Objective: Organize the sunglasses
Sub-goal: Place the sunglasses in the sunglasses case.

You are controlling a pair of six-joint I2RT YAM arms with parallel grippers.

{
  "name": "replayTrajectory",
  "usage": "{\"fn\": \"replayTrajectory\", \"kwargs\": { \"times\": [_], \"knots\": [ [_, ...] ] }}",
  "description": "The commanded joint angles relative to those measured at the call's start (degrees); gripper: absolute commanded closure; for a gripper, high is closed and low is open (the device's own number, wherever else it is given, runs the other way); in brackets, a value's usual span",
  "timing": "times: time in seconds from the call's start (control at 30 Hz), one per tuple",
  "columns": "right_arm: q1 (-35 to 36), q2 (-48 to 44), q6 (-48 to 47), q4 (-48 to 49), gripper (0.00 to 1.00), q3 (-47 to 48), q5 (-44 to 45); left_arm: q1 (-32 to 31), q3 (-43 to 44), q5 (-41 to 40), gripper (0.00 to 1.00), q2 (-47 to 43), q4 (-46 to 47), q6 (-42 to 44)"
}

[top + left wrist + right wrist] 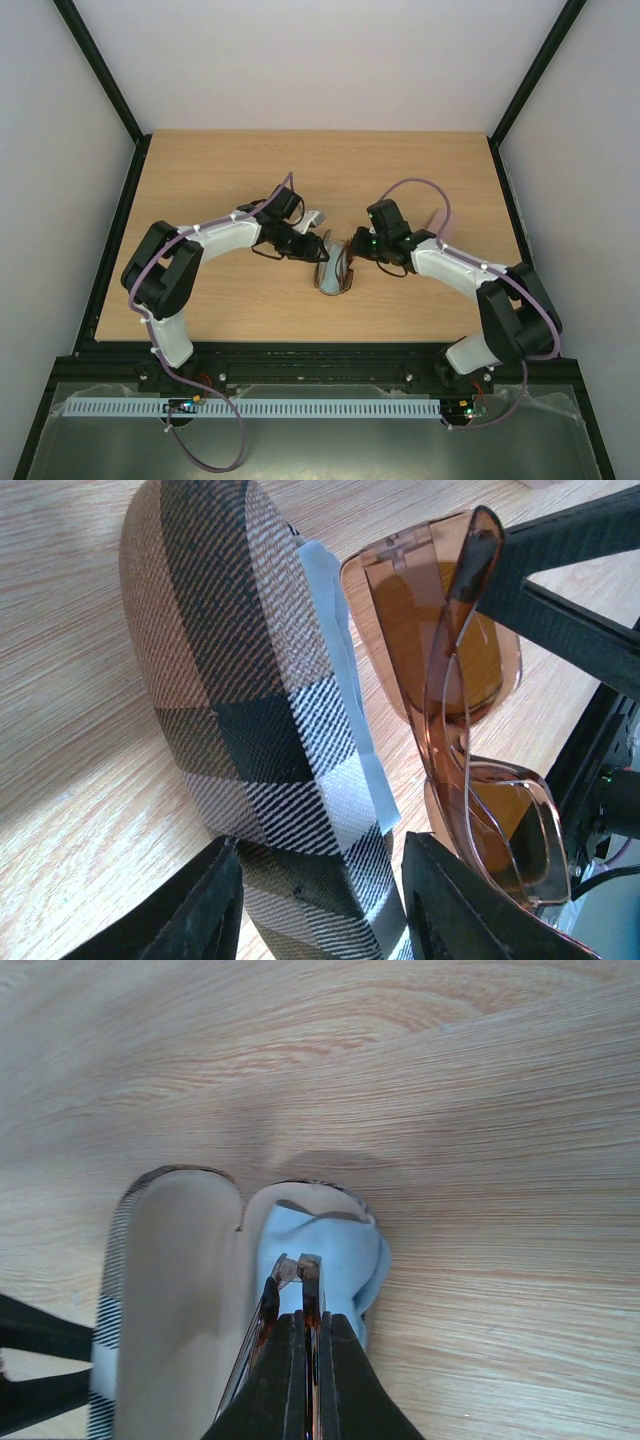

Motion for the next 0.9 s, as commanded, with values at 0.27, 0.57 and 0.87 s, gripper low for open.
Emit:
{"fn": "replayTrajectory", "kwargs": {
  "times": [0.27, 0.57, 0.87],
  "knots": [
    [0.8, 6.6, -5.4, -4.5, 0.99, 5.4, 5.5, -0.6, 1.7, 0.9, 0.55, 0.5, -0.4, -0.5],
    [2.6, 7.6, -3.4, -5.5, 0.99, 7.7, 6.4, -0.9, 2.3, 0.5, 0.55, 0.5, -0.8, -0.9],
    [5.5, 7.6, -1.3, -12.8, 0.99, 11.9, 17.1, -1.2, 2.4, -0.5, 0.55, 0.0, -1.2, -1.7]
  ]
}}
